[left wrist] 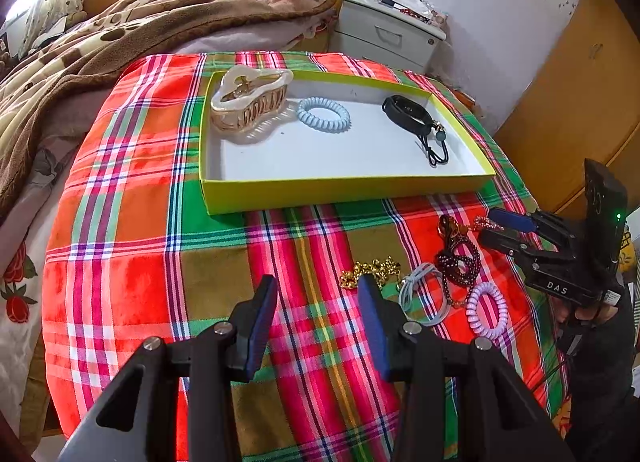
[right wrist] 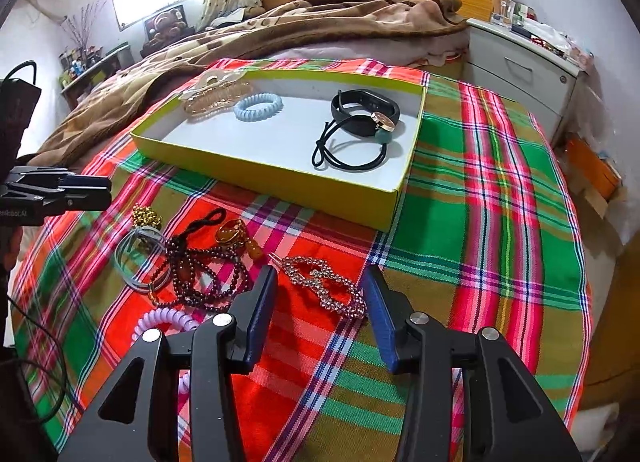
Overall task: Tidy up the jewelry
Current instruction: 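Move the left tool to the gold chain and grasp it while the right approaches the rhinestone clip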
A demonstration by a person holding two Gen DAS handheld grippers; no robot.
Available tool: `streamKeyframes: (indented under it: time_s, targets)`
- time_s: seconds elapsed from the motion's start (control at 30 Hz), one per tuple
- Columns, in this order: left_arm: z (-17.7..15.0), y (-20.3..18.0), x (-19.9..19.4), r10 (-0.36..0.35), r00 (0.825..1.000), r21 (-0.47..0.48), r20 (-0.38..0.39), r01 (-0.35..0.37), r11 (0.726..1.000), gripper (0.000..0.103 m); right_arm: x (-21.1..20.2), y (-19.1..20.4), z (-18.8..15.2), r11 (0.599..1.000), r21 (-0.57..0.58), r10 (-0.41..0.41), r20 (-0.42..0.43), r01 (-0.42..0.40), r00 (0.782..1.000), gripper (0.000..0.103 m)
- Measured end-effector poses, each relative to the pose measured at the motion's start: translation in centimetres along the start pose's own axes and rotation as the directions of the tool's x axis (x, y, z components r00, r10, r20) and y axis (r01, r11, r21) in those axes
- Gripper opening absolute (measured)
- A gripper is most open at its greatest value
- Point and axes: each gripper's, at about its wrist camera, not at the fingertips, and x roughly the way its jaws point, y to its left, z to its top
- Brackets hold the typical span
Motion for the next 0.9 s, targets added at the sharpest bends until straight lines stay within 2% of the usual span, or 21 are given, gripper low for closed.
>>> streamKeyframes:
  time_s: [0.07, 0.13, 0.43, 0.6, 0.7, 0.9]
  targets:
    - [-0.1, 0.1, 0.0, 0.006, 1.000, 0.002, -0.004, -0.006, 1.000, 0.044, 0.0, 0.6, -0.1, 0.999, -0.016, -0.036, -0.003, 0.036, 0.999, 0.045]
    - [-0.2, 0.3, 0.0, 0.003, 1.000, -0.001, -0.006, -0.003, 1.000, 0.044, -0.2, 0.8, -0.2, 0.998, -0.015, -0.054, -0.001, 0.054, 0.999, 0.038]
    - [0.2, 0.1, 0.9, -0.008, 1.000, 0.028, -0.022, 0.009, 1.000, 0.044, -1.6, 0.2, -1.3, 0.994, 0.048, -0.104, 0.027, 0.103, 0.994, 0.036]
    - [0.7, -1.1, 2.0, 0.005, 0.999, 0.109, -0.037, -0.001, 0.994, 0.044, -2.3, -0.3, -1.6, 0.991, 0.093, -0.104, 0.041, 0.100, 0.994, 0.036]
    - [0.5, -2.2, 2.6, 0.047, 0.998, 0.178, -0.031, -0.041, 0.983, 0.045, -2.7, -0.4, -1.8, 0.989, 0.107, -0.109, 0.052, 0.103, 0.993, 0.036]
    - [0.7, -3.9, 3.2, 0.038, 0.999, 0.258, -0.028, -0.029, 0.966, 0.047, -3.1, -0.3, -1.9, 0.988, 0.125, -0.099, 0.067, 0.090, 0.993, 0.036]
